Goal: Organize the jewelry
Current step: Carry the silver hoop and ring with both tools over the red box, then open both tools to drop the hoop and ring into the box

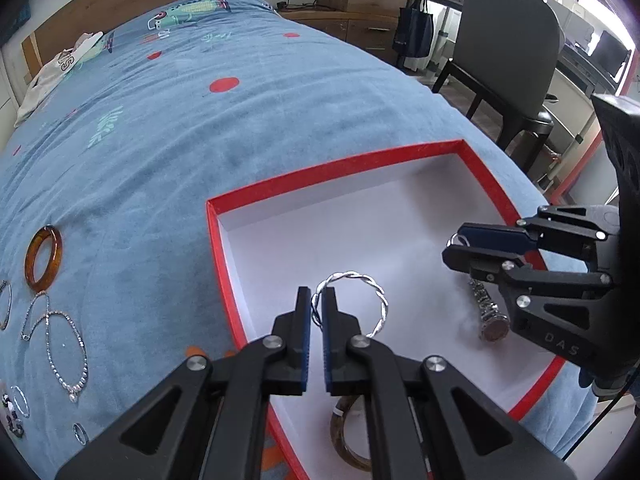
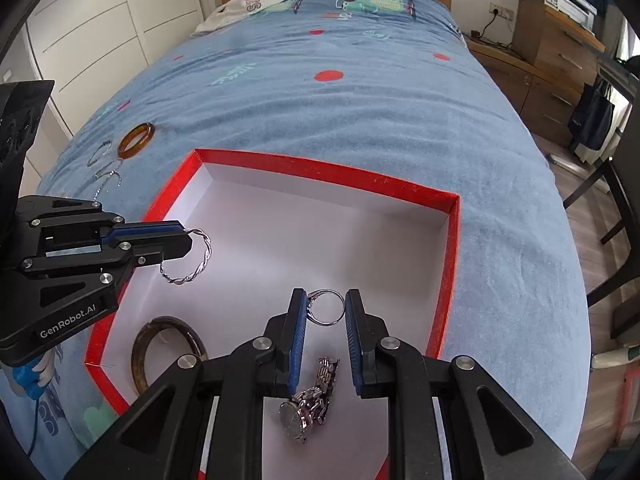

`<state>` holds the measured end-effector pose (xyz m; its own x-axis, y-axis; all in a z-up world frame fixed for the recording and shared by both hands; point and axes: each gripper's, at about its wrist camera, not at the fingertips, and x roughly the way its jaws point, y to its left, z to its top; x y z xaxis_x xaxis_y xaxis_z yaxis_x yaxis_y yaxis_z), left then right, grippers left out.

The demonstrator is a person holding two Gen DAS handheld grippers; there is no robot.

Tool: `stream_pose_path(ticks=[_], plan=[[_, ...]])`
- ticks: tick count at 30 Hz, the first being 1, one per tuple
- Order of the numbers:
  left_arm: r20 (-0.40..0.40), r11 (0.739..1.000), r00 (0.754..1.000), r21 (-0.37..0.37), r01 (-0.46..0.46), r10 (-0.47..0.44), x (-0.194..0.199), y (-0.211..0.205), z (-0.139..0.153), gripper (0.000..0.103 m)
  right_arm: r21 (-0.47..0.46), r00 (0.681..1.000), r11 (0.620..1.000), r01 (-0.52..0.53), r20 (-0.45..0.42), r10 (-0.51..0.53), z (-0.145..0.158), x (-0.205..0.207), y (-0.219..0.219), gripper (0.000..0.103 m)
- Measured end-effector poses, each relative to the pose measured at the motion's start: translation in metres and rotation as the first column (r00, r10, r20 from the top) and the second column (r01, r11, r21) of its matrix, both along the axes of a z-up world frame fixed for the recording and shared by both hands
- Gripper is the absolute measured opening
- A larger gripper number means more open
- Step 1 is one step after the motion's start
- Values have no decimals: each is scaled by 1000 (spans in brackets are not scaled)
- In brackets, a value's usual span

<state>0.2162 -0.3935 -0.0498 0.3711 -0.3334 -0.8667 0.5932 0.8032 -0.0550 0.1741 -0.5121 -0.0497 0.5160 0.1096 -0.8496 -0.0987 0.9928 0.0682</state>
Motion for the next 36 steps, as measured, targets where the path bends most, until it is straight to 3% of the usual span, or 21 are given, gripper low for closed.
stream_pose_path(ticks=[10, 24, 27, 29, 36], plan=[[-39, 1000, 999, 17, -12, 13, 5, -5, -18, 5, -85, 994, 991, -101, -51, 97, -14, 10, 5, 20], [-38, 1000, 999, 16, -24, 25, 8, -2, -18, 8, -133, 992, 984, -119, -65, 111, -11, 8, 9, 22], [-45, 1000, 999, 4, -12, 12, 5, 0, -13, 15, -124, 995, 987, -98, -42, 93, -2, 2, 6, 24], [-38, 1000, 999, -11, -12, 12, 1, 1, -5, 29, -116, 996, 990, -84, -22, 82, 8, -5, 5, 26], [7, 999, 1000, -54, 2, -1, -18, 10, 36, 33, -100, 998, 994, -31, 46, 36, 49, -34, 7, 32]])
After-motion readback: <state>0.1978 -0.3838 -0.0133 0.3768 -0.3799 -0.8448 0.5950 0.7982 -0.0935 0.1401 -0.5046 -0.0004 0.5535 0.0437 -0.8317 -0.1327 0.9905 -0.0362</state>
